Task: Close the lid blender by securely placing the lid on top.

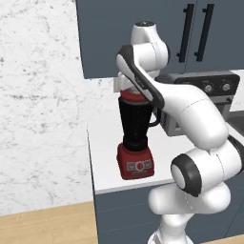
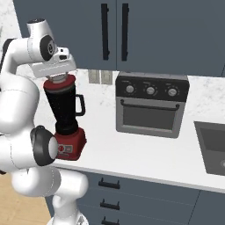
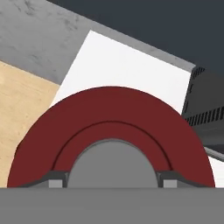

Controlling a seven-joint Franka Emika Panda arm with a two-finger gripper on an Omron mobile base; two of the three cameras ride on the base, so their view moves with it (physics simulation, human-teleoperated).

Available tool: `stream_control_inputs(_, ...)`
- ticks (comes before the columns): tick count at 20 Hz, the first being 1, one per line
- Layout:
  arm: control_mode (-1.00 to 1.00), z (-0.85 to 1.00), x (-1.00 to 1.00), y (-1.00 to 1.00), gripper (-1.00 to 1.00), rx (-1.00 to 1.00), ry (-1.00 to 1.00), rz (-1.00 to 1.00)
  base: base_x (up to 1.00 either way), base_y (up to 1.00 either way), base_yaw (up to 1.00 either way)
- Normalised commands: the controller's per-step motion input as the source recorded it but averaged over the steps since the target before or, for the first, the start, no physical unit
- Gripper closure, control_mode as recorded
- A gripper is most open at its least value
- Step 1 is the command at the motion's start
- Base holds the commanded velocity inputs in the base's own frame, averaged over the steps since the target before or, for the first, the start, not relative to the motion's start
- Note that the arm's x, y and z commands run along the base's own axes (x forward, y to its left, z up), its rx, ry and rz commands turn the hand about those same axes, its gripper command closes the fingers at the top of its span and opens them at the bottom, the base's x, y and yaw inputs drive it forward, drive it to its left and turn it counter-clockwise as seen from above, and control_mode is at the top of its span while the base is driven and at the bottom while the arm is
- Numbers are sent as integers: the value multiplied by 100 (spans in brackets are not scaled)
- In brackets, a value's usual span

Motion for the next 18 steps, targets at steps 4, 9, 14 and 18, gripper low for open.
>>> stream_control_inputs(4,-100,0,6,0,100,5,-12,-15,0,0,0)
stream_control_inputs(9,-100,0,0,0,100,8,-1,-17,0,0,0)
stream_control_inputs(14,-100,0,6,0,100,10,0,-19,0,0,0)
stream_control_inputs(18,-100,0,16,0,100,8,-1,-19,0,0,0)
